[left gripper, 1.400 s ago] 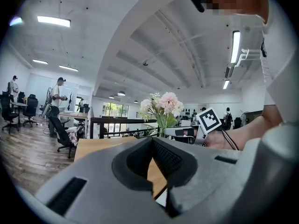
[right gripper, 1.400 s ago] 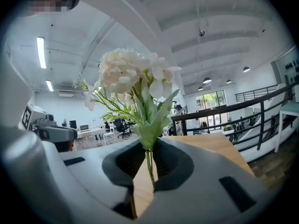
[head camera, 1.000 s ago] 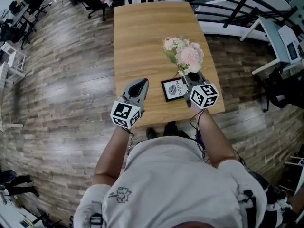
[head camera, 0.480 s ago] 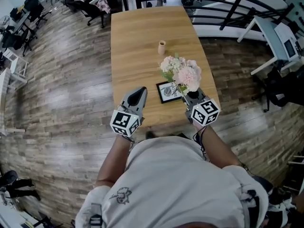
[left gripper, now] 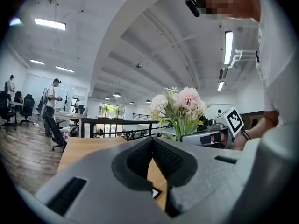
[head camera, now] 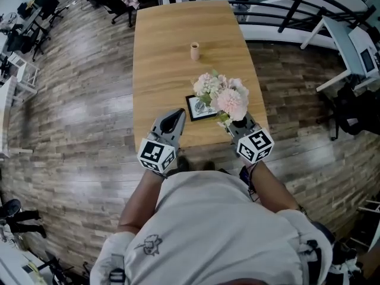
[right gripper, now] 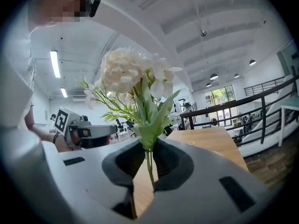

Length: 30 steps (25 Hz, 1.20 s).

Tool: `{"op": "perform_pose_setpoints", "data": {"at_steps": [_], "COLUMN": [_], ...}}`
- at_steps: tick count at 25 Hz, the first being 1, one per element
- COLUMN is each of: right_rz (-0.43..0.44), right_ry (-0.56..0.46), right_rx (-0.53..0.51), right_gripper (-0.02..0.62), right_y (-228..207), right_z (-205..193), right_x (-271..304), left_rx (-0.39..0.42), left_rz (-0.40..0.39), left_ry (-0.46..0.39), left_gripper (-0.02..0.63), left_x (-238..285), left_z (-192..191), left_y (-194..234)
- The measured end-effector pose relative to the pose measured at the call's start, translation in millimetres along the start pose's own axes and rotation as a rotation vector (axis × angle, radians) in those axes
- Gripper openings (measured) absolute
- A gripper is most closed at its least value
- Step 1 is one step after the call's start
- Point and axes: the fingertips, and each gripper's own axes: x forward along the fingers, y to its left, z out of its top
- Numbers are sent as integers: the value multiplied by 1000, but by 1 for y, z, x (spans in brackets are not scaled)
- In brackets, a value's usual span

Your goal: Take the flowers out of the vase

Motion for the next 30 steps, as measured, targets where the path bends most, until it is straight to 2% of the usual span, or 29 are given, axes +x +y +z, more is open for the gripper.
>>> {"op": "perform_pose_setpoints", "data": {"at_steps": [6, 12, 22, 30], "right_rz": [7, -15, -54, -120], "right_ry": [-3, -11, -28, -63], "right_rx": [20, 21, -15, -15], "right_gripper": [52, 52, 54, 54], "right_y": [6, 26, 107, 169], "right_z": [-10, -14, -16, -29], "right_x": [-18, -30, -28, -31], "left_rx": [-14, 1, 22, 31], "left_rz": [2, -33, -79, -112], "left_ry": [23, 22, 19, -7], "left_gripper": [3, 3, 3, 3], "left_x": [-11, -29, -115, -187], "left_z": [-10, -7, -7, -6], "left_y": [-17, -24, -11, 1]}}
